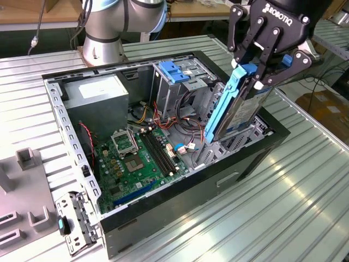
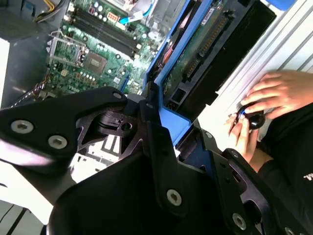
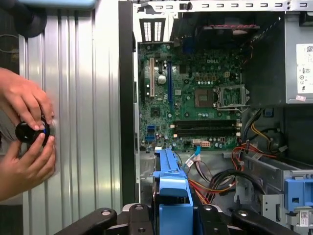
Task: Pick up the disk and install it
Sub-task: 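Insert the disk into the insertion slot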
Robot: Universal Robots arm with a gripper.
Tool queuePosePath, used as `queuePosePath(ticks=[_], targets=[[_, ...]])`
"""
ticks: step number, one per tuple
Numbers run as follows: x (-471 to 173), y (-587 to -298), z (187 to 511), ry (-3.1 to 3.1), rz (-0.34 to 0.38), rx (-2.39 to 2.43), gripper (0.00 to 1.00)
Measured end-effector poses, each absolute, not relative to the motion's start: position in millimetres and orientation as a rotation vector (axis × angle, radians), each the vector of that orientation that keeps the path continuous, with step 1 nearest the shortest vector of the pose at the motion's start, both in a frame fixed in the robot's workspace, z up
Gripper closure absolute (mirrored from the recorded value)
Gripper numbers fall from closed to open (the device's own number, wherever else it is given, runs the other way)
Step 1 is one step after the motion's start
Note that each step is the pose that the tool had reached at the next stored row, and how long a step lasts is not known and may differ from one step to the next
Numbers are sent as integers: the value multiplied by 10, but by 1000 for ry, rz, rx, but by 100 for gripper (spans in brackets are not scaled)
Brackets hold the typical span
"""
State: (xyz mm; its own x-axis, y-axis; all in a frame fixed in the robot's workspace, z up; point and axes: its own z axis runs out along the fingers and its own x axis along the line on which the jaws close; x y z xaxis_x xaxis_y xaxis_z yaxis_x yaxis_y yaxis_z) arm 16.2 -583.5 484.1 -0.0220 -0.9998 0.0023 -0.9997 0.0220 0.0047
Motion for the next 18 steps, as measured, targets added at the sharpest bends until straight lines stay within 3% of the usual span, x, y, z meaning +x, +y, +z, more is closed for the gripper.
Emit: queuePosePath(ticks=[18], targets=[[594, -5701, 4656, -2235, -5, 2197, 63]])
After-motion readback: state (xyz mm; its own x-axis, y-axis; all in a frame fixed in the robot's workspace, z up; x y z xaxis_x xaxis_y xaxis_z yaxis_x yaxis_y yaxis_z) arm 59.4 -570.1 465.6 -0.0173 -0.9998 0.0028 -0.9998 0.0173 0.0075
